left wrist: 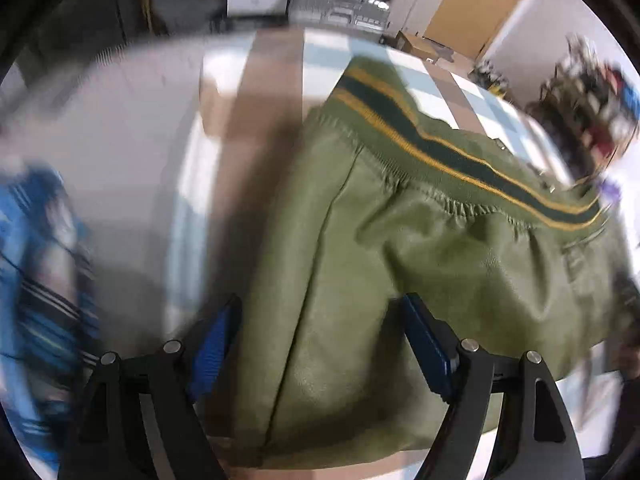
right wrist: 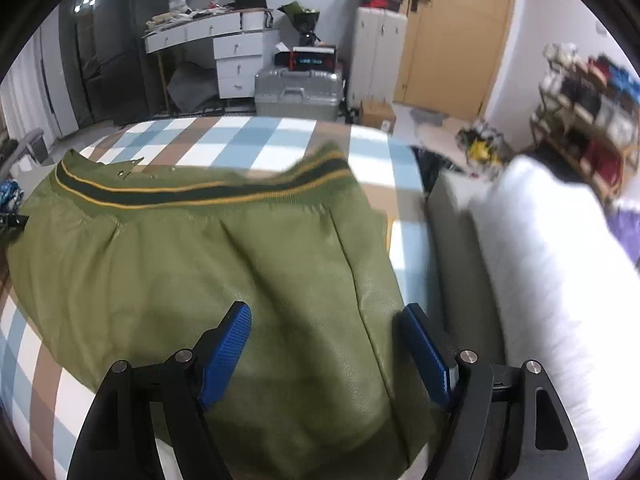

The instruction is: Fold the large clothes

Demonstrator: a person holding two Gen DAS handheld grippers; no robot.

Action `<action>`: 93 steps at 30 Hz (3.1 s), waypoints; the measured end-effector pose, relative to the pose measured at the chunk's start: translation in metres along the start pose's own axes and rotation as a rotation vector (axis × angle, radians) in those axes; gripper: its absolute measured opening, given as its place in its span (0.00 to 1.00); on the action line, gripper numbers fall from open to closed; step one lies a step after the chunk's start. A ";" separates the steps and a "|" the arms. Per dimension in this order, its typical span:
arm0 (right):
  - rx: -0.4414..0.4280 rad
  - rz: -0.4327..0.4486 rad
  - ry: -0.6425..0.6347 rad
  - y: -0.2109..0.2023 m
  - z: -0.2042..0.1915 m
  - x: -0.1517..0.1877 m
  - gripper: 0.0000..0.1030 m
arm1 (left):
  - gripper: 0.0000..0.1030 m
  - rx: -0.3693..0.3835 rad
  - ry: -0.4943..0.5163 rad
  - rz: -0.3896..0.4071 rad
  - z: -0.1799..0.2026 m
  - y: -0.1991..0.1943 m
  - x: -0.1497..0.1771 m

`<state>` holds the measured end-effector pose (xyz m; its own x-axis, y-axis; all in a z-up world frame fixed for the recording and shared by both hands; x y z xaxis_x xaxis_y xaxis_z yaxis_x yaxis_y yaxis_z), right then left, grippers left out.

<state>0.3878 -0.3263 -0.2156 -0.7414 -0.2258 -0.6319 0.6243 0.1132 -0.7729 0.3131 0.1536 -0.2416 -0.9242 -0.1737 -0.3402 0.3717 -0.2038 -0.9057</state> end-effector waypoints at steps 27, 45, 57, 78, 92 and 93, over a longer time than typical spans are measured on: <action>-0.493 -0.181 0.160 -0.133 -0.063 0.184 0.23 | 0.32 0.023 0.131 -0.068 0.007 -0.083 0.152; -0.384 -0.025 0.255 -0.116 -0.029 0.135 0.82 | 0.91 0.053 0.957 -0.029 0.228 -0.071 0.090; -0.352 0.143 0.216 -0.154 -0.040 0.145 0.83 | 0.80 0.109 1.058 -0.481 0.226 0.025 0.085; -0.363 0.121 -0.884 -0.145 -0.227 0.074 0.81 | 0.05 0.167 1.075 -0.282 0.238 -0.089 0.132; -0.611 -0.102 -0.673 -0.106 -0.245 0.085 0.04 | 0.08 0.435 0.820 -0.212 0.233 -0.103 0.123; -0.611 -0.097 -0.647 -0.107 -0.244 0.087 0.03 | 0.13 0.449 0.801 -0.225 0.231 -0.103 0.121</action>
<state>0.1965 -0.1215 -0.2015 -0.3851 -0.7418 -0.5491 0.1891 0.5189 -0.8336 0.1836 -0.0691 -0.1312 -0.7015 0.5946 -0.3929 0.0224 -0.5327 -0.8460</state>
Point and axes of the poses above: each gripper's, at about its wrist camera, not at the fingertips, and y roughly the way its jaws point, z to its right, x to its underside, the point moved 8 cm from there along y, roughly the way its jaws point, and after that the axes turned 1 degree about x, right-handed, at the moved point
